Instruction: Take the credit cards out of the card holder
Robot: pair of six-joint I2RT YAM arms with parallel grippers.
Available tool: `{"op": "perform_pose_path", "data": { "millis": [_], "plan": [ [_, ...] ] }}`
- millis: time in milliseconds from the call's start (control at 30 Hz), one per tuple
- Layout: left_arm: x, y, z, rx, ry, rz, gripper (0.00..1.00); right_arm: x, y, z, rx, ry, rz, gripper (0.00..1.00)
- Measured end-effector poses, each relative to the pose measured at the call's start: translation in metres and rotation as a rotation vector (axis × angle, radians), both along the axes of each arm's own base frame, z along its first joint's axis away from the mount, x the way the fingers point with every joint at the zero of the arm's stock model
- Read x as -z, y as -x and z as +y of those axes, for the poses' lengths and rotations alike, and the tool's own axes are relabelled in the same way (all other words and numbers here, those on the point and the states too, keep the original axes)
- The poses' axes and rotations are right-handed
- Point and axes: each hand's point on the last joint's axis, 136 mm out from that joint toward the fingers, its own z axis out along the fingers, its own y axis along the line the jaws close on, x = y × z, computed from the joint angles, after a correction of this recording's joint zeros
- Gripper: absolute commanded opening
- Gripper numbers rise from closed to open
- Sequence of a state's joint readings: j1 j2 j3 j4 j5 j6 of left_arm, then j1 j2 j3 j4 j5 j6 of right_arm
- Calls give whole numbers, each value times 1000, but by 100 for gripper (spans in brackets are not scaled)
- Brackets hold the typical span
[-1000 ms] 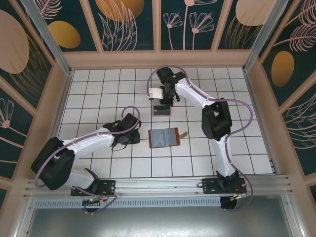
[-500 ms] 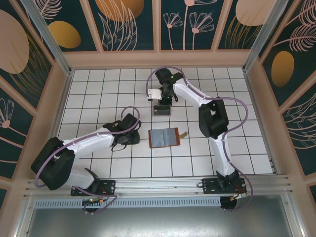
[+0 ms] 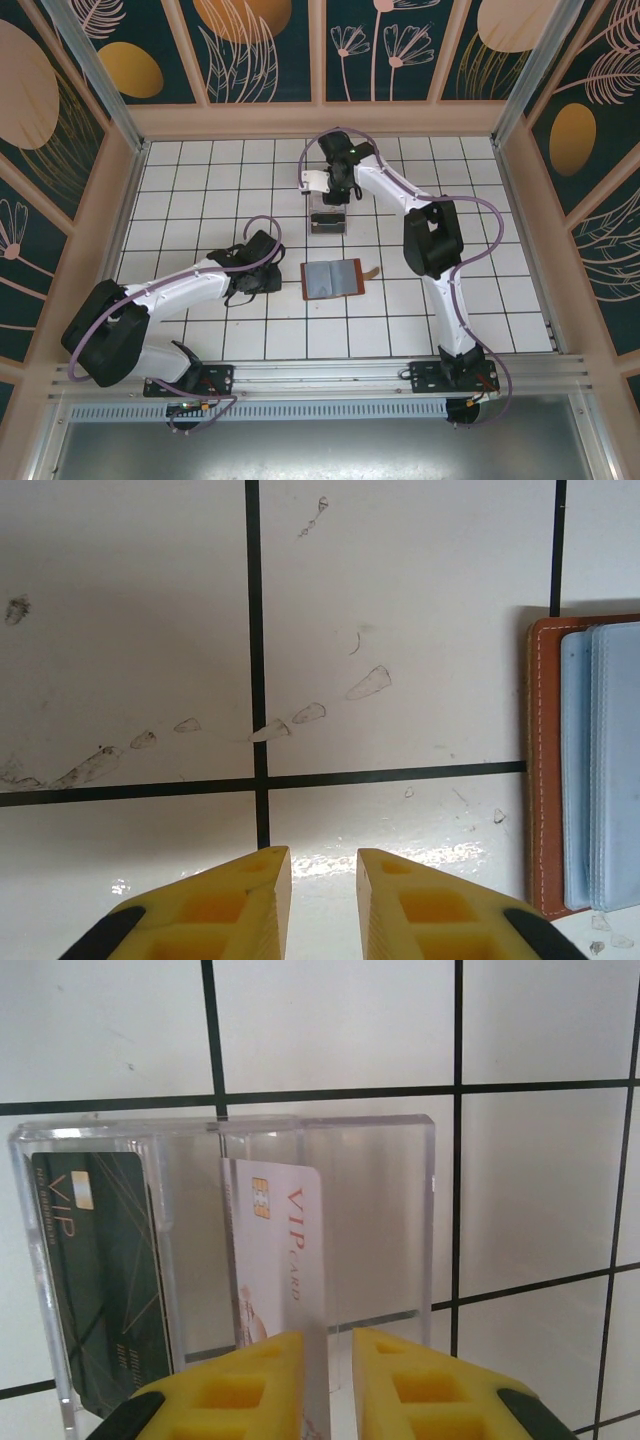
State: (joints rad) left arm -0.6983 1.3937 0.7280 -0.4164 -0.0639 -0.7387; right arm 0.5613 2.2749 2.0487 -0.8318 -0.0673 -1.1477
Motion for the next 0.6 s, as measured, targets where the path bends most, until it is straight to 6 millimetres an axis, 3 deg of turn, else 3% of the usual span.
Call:
{"op": "perform_pose_path", "data": {
  "millis": [600],
  "plan": [
    [-4,0,0,-1,6,-10,27,-9,-20,2,22,-12,-87,23]
  ]
}}
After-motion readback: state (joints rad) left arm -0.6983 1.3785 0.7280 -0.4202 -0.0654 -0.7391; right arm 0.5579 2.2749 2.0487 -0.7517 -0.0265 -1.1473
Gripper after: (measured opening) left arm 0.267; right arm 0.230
